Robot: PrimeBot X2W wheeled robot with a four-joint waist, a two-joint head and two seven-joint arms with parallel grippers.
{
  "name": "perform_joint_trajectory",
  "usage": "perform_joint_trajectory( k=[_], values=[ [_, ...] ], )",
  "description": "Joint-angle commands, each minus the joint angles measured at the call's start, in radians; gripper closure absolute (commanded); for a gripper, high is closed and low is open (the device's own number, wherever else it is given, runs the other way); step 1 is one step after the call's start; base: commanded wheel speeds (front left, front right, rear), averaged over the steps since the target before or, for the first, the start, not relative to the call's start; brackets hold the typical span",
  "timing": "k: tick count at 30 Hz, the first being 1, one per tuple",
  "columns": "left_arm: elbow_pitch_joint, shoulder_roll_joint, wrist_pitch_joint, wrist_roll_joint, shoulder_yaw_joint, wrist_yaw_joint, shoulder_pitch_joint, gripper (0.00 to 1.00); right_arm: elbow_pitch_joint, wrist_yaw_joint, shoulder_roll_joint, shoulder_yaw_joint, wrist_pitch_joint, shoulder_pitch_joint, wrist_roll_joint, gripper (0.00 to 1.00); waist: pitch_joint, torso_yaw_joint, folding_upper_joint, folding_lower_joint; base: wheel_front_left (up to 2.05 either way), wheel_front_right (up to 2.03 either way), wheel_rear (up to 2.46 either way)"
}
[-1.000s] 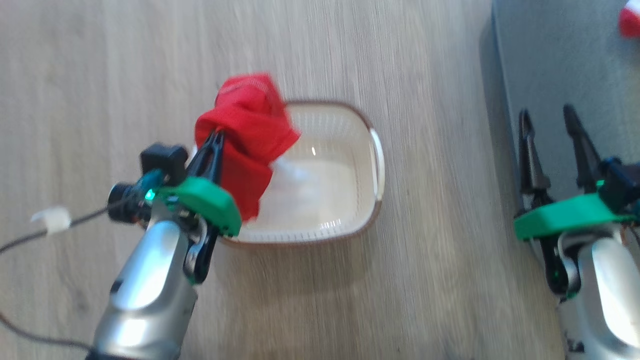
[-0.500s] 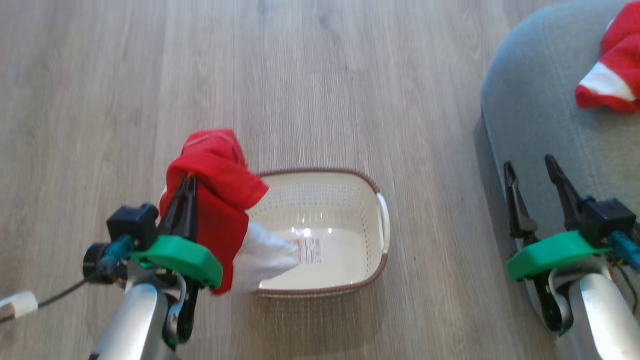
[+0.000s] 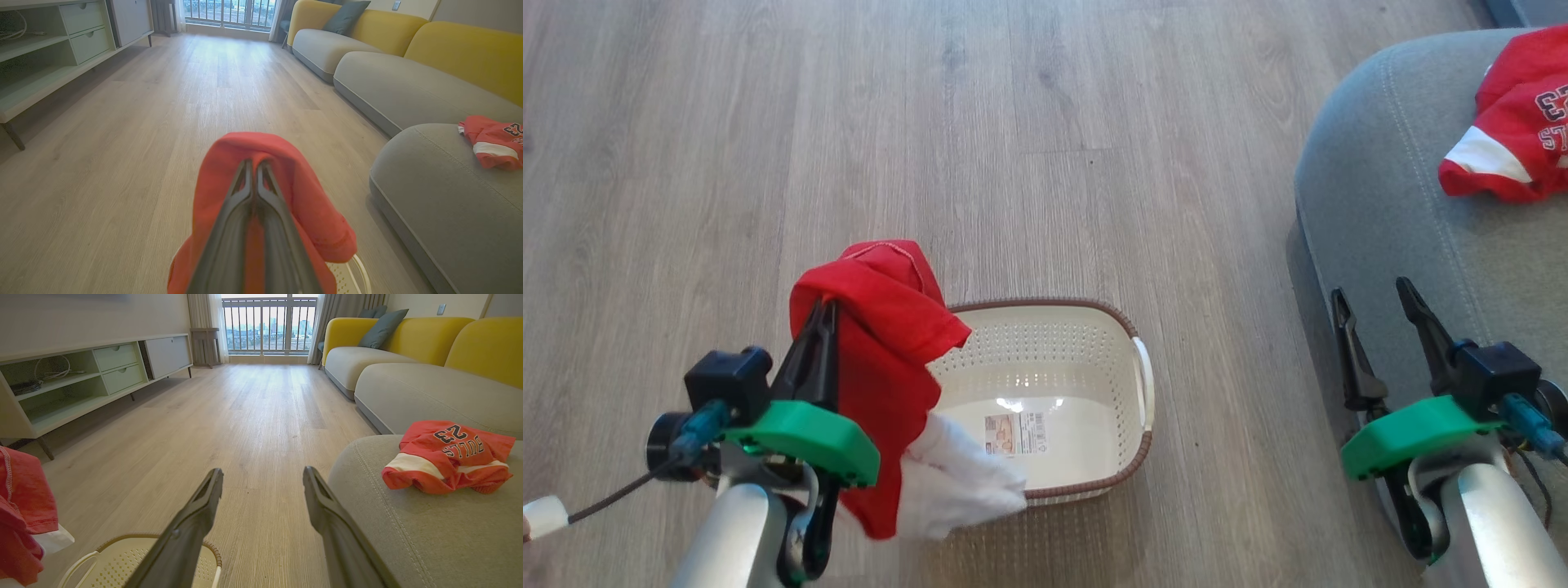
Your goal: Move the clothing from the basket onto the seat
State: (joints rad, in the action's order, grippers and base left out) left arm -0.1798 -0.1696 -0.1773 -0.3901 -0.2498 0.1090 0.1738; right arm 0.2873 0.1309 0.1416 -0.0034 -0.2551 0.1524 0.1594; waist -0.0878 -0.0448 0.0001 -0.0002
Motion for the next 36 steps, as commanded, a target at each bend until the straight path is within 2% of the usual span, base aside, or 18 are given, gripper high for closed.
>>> perform_joint_trajectory(
  k=[1,29,33,36],
  values=[
    [0.042,-0.024,-0.004,-0.002,0.040,0.004,0.020,1.00,-0.028,0.000,0.016,0.023,-0.007,0.023,0.003,0.00,0.003,-0.001,-0.0001,0.0002,0.00,0.00,0.00],
    [0.058,-0.038,-0.005,-0.013,0.021,0.011,0.020,1.00,-0.036,0.000,0.017,0.029,-0.007,0.024,0.006,0.00,0.001,0.000,-0.0001,0.0002,0.00,0.00,0.00],
    [0.068,-0.039,-0.002,-0.014,0.015,0.009,0.028,1.00,-0.040,0.000,0.022,0.089,-0.007,0.043,0.009,0.00,-0.002,-0.004,-0.0001,0.0002,0.00,0.00,0.00],
    [0.079,-0.040,0.006,-0.008,-0.002,0.003,0.036,1.00,-0.034,0.000,0.026,0.216,-0.007,0.078,0.019,0.00,-0.003,-0.010,-0.0001,0.0002,0.00,0.00,0.00]
  ],
)
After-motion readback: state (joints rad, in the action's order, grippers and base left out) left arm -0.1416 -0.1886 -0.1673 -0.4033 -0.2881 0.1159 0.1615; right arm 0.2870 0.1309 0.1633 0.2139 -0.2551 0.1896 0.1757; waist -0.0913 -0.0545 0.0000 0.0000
